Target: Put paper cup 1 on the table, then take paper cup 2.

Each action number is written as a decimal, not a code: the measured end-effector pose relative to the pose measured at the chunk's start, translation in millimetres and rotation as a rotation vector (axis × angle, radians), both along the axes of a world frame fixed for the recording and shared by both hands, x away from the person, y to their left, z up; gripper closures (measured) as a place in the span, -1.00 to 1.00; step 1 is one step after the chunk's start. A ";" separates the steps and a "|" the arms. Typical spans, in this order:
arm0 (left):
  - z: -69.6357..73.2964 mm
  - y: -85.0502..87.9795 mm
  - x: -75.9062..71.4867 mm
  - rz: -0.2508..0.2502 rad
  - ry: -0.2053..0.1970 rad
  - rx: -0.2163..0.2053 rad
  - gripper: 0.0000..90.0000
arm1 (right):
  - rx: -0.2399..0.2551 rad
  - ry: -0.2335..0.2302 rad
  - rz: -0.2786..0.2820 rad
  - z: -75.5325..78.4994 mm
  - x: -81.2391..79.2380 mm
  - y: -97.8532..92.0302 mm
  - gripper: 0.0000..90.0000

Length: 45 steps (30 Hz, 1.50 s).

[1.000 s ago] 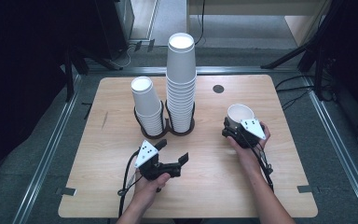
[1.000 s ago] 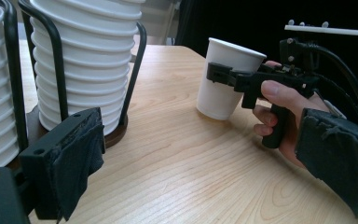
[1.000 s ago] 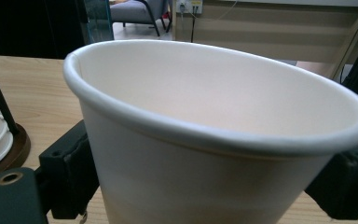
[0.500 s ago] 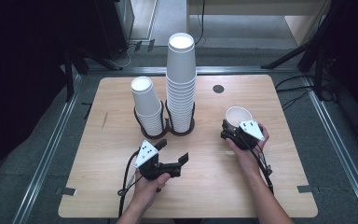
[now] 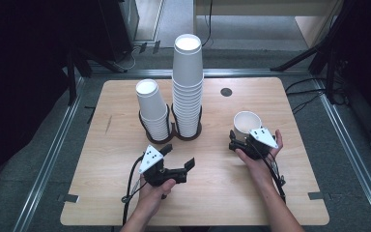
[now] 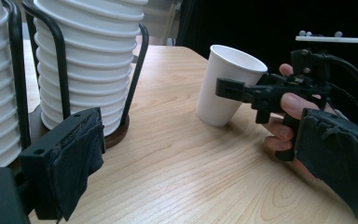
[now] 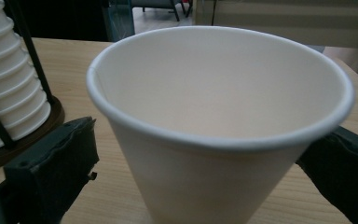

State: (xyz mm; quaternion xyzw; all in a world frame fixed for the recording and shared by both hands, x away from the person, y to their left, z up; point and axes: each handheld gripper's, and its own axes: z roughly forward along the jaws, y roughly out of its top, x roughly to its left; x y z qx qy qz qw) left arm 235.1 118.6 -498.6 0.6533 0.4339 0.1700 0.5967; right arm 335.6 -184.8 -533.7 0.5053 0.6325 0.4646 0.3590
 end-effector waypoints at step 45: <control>48.6 -9.0 59.5 0.240 -0.105 0.050 -0.96 | 0.151 -0.192 0.199 177.4 -36.1 22.1 -1.00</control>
